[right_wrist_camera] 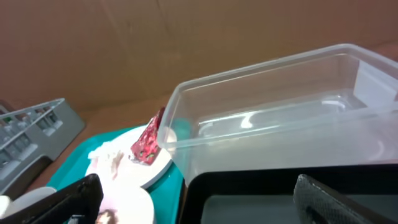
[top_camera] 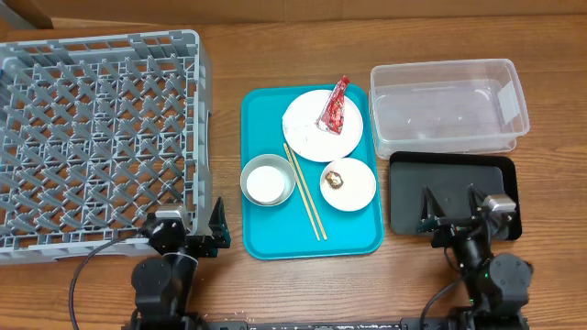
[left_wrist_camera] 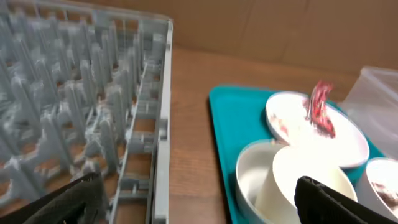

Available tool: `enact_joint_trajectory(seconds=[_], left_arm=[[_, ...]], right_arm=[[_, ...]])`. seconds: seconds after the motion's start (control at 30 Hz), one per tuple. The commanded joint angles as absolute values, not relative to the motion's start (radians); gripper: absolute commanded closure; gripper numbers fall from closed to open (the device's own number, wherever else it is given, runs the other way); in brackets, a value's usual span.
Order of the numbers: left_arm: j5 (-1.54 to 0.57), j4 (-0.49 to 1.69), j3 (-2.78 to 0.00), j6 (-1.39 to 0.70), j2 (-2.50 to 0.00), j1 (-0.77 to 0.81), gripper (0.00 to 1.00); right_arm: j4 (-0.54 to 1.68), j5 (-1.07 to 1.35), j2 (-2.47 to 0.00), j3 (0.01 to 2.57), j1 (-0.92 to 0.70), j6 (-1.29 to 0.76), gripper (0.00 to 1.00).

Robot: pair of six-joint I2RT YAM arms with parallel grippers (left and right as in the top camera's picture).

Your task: Sort waste into correct bins and load items into the dishwasher

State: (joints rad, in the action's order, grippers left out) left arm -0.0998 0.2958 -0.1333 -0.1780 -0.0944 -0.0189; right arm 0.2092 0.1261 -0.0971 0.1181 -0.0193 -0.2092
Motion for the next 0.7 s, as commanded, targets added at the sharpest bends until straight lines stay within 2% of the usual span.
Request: enact_joint_trajectory(seconds=[0.0,0.07,0.27,0.4,0.57,0.67], left_arm=[[-0.094,0.368,-0.310,-0.195,-0.210,-0.014,0.00],[-0.089,0.429,-0.389,-0.195,-0.285,-0.014,0.00],[-0.067,0.799,-0.734,-0.195,-0.636,-0.014,0.00],[-0.068,0.979,-0.915,-0.195,-0.796,-0.014,0.00],[-0.072,1.091,-1.034,-0.196,-0.897,-0.014,0.00],[-0.086,1.131,-1.058,-0.194,-0.917,-0.014,0.00]], right_arm=[[0.244,0.177,-0.226,0.294,-0.012,-0.212,0.00],[0.279,0.203,-0.314,0.372,-0.012,-0.209,0.00],[0.538,0.287,-0.762,0.799,-0.012,-0.201,0.00],[0.720,0.354,-1.001,1.051,-0.029,-0.121,0.00],[0.949,0.339,-1.216,1.293,-0.064,-0.019,0.00],[0.971,0.398,-1.274,1.343,-0.064,-0.054,0.00]])
